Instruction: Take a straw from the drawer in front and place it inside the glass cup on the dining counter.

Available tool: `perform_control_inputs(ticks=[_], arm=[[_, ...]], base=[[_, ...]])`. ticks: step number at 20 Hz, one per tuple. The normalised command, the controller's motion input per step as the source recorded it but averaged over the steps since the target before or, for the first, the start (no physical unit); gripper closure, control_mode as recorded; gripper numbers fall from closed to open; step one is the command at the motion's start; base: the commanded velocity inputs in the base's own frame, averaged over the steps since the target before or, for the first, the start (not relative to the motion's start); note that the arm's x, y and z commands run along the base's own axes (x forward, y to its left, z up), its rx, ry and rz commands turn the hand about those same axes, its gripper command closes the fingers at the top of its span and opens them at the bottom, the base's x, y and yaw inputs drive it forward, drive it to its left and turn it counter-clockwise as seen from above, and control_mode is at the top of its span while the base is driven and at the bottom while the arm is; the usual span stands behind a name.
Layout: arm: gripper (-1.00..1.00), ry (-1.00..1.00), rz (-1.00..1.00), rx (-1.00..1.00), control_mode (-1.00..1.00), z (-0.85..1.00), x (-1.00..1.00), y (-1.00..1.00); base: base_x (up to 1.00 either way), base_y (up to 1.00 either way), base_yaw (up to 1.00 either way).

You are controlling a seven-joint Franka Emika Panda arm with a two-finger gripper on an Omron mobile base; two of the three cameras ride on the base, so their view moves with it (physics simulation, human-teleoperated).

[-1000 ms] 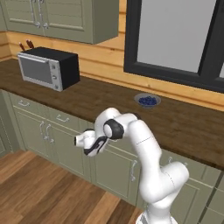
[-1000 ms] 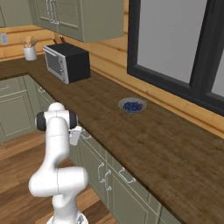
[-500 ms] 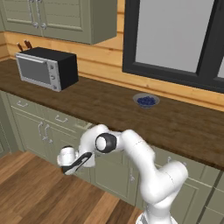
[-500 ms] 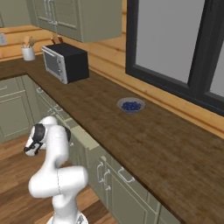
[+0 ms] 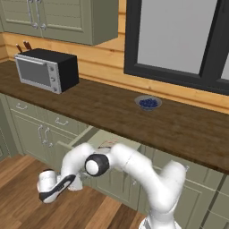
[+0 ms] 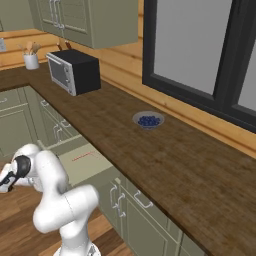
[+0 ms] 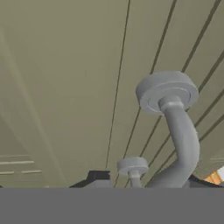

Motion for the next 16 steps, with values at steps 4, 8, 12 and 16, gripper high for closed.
perform_control_inputs(ticks=[4, 8, 12, 16], arm=[[1.0, 0.0, 0.04, 0.51, -1.0, 0.02, -1.0, -0.13], [-1.0, -0.05, 0.06, 0.51, -1.0, 0.53, -1.0, -0.19], [-1.0, -0.4, 0.04, 0.43, -1.0, 1.0, -1.0, -0.43], [-1.0, -0.54, 0.06, 0.36, -1.0, 1.0, -1.0, -0.56]], base=[[0.0, 0.0, 0.0], [0.0, 0.0, 0.0], [0.0, 0.0, 0.0], [0.0, 0.0, 0.0]])
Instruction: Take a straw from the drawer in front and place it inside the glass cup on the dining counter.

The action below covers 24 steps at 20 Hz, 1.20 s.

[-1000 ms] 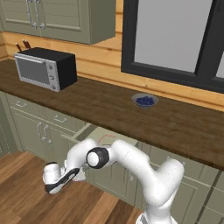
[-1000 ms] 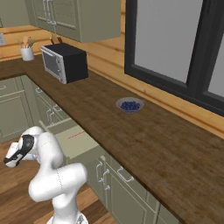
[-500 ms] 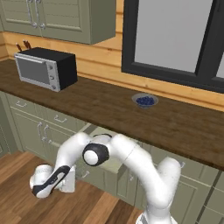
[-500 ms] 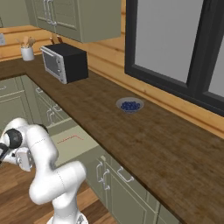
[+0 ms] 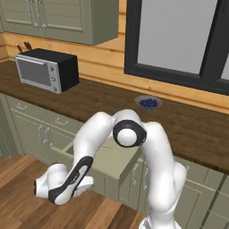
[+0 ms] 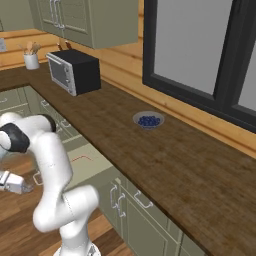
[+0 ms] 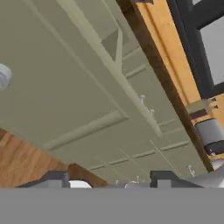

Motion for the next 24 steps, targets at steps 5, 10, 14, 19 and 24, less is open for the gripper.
perform_control_inputs(ticks=[5, 10, 14, 19, 24], arm=[[-1.0, -0.54, 0.09, 0.34, -1.0, 1.0, -0.83, -0.56], [-1.0, -0.24, 0.0, 0.35, -1.0, 1.0, -0.01, -0.09], [-1.0, 0.01, 0.0, 0.34, -1.0, 1.0, 0.17, -0.01], [-1.0, 0.03, 0.0, 0.26, -1.0, 0.93, 0.23, -0.31], [-1.0, 0.0, 0.0, 0.4, -1.0, 0.4, 0.46, -0.58]], base=[[0.0, 0.0, 0.0], [0.0, 0.0, 0.0], [0.0, 0.0, 0.0], [0.0, 0.0, 0.0], [0.0, 0.0, 0.0]])
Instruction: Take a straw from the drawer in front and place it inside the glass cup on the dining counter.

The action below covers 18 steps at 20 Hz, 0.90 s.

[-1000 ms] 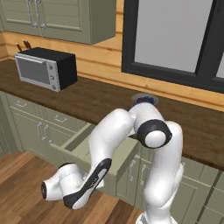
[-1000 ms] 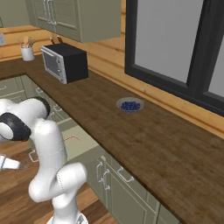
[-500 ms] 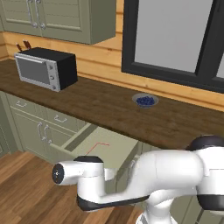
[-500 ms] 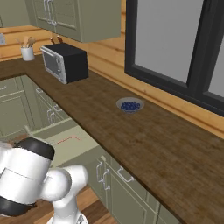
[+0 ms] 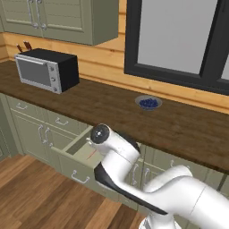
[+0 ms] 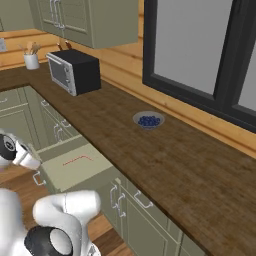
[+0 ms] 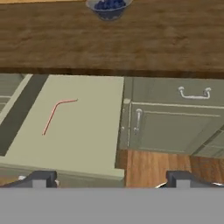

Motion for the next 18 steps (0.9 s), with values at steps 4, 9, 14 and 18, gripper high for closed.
perform_control_inputs(ticks=[4, 9, 14, 18], arm=[[-1.0, 0.27, 0.14, 0.29, -1.0, 0.02, 0.93, -0.27], [-1.0, 0.4, 0.19, 0.11, -1.0, 0.0, 1.0, 0.0], [-1.0, 0.27, 0.02, -0.09, -1.0, -0.01, 1.0, 0.44], [-1.0, 0.13, -0.09, -0.22, -1.0, -0.08, 0.72, 0.78]], base=[[0.0, 0.0, 0.0], [0.0, 0.0, 0.0], [0.0, 0.0, 0.0], [0.0, 0.0, 0.0]])
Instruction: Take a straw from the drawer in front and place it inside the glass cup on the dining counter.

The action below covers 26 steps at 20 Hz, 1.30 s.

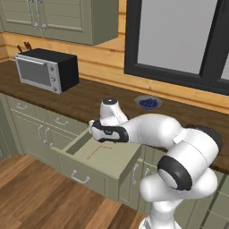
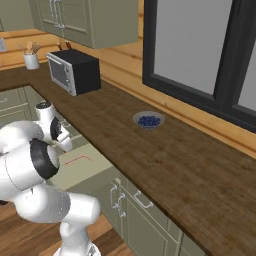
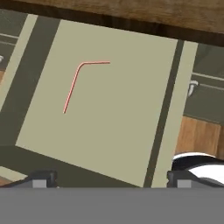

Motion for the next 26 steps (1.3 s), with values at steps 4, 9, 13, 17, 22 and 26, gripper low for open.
perform_control_inputs(ticks=[4, 9, 13, 17, 22, 26], arm=[[-1.0, 0.03, -0.03, -0.07, -1.0, -0.36, 0.43, 0.07], [-1.0, 0.0, 0.0, -0.01, -1.0, -0.55, 0.2, 0.0], [-1.0, -0.04, 0.0, 0.0, -1.0, -0.69, 0.0, 0.0], [-1.0, -0.07, 0.0, 0.0, -1.0, -0.47, 0.02, 0.0], [-1.0, -0.03, 0.0, 0.0, -1.0, -0.36, 0.21, 0.0], [-1.0, 0.0, 0.0, 0.0, -1.0, -0.38, 0.31, 0.0]], base=[[0.0, 0.0, 0.0], [0.0, 0.0, 0.0], [0.0, 0.0, 0.0], [0.0, 0.0, 0.0], [0.0, 0.0, 0.0], [0.0, 0.0, 0.0]])
